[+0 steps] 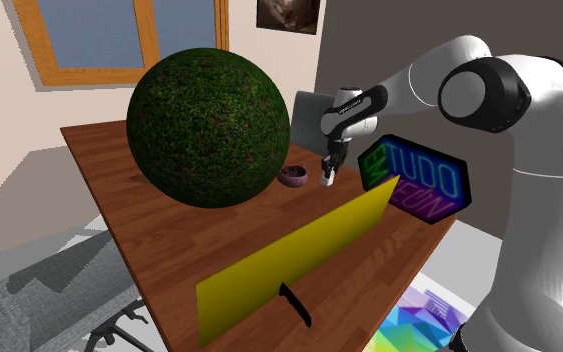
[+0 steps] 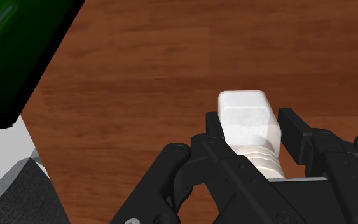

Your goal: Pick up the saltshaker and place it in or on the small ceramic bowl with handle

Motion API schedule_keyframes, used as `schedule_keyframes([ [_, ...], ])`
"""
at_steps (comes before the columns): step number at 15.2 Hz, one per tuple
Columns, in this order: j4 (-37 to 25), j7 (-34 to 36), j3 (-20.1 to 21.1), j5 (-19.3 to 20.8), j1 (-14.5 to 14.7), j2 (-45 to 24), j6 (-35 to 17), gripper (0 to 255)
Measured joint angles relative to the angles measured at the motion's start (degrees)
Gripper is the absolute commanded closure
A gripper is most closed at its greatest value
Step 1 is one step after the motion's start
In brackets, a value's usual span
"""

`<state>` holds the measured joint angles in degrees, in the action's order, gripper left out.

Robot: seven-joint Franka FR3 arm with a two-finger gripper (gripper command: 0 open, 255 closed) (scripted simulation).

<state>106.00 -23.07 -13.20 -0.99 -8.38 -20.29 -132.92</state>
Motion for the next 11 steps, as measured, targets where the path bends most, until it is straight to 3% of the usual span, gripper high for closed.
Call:
schedule_keyframes([
  [11, -4.0, 0.1, -0.4, 0.8, 0.2, 3.3, 7.2, 255],
])
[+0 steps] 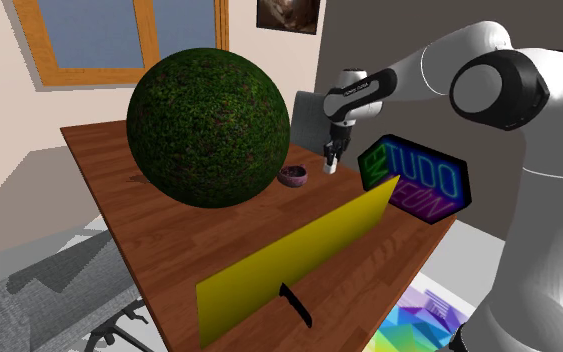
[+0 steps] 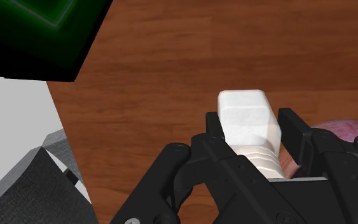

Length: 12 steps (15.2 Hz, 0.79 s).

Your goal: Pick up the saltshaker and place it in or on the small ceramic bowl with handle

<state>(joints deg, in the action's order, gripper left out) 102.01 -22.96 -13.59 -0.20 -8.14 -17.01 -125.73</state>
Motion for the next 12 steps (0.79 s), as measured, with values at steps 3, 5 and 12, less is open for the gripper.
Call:
schedule_keyframes([
  [3, -1.3, 0.0, -0.1, 0.2, 0.1, 0.7, 2.0, 255],
  [5, -2.0, 0.1, -0.1, 0.3, 0.1, 1.4, 3.4, 255],
  [12, -5.7, 0.1, -0.2, 0.6, 0.2, 2.7, 8.4, 255],
])
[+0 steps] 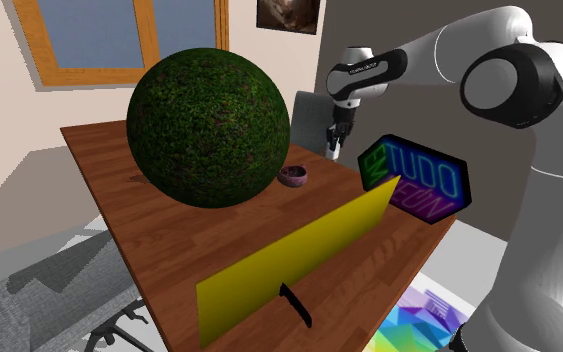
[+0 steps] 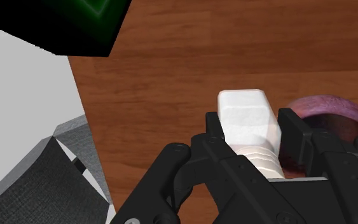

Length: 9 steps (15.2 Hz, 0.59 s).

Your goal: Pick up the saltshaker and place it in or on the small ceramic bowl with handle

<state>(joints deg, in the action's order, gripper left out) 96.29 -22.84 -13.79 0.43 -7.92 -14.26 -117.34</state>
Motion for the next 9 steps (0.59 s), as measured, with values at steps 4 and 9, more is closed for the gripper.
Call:
schedule_keyframes([
  [4, -2.6, 0.6, 0.2, 0.1, 0.4, -0.1, 2.6, 255],
  [9, -9.9, 5.1, 1.9, 0.2, 3.1, -4.3, 5.9, 255],
])
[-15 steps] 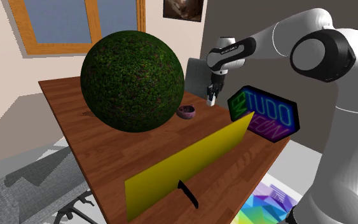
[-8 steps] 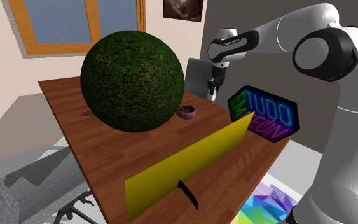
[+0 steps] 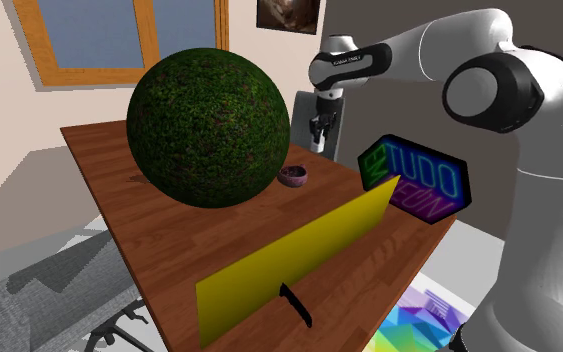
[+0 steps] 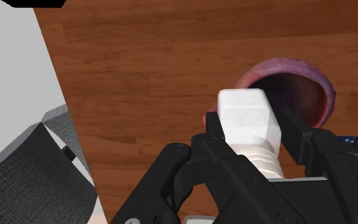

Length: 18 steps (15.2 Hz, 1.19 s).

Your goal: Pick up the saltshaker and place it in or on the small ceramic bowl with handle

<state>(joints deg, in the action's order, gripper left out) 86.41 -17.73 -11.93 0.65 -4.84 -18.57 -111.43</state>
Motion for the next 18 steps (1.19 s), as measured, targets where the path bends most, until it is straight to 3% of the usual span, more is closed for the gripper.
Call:
schedule_keyframes([
  [7, -14.2, 5.7, 1.9, -0.2, 3.4, -8.8, 5.9, 255],
  [18, -7.9, 6.7, 1.5, 0.0, 3.6, -9.0, -1.5, 255],
])
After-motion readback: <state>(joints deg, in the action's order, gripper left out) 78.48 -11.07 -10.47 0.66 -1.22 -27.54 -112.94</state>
